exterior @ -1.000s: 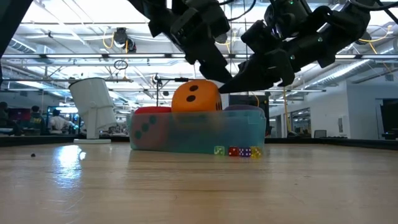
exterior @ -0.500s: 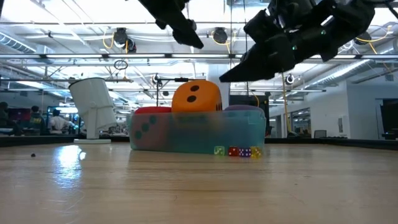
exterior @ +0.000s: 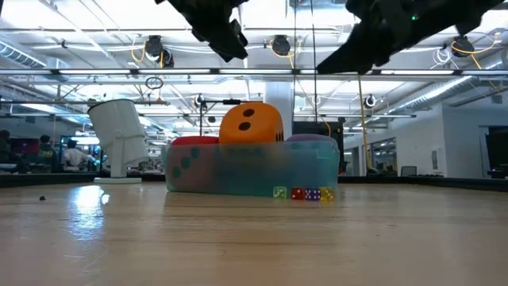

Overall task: Pick & Place Dice
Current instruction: Put the large orange dice into the blue bin

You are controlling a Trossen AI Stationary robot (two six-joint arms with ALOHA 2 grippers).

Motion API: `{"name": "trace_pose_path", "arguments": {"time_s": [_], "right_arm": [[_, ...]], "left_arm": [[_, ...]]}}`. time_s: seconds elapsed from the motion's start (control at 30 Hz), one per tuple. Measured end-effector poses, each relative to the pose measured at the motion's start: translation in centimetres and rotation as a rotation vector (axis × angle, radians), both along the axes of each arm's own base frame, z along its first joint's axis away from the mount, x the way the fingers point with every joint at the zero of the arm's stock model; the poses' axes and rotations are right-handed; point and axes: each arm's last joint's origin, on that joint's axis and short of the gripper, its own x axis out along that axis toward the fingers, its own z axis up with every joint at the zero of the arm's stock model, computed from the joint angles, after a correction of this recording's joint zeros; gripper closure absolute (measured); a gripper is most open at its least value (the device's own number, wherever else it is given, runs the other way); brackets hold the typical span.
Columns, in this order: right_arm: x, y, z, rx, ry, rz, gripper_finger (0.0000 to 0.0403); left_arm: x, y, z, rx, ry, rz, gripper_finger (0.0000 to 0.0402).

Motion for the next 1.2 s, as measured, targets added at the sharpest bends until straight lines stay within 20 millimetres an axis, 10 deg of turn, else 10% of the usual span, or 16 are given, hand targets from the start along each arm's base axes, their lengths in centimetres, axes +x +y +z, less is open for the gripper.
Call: {"name": "trace_pose_path", "arguments": {"time_s": [0.93,1.2], "right_arm": [[-2.6,-0.1,-2.2,-0.010,0.064,-0.128,0.0403],[-2.6,0.0,-2.3,-0.012,0.068,-0.127,0.0403]], "left_arm": [[3.4,-0.5,-9.9,0.020,0.070,0.119,0.0400],[3.3,-0.6,-9.4,0.038,0.053,0.121,0.0400]]}}
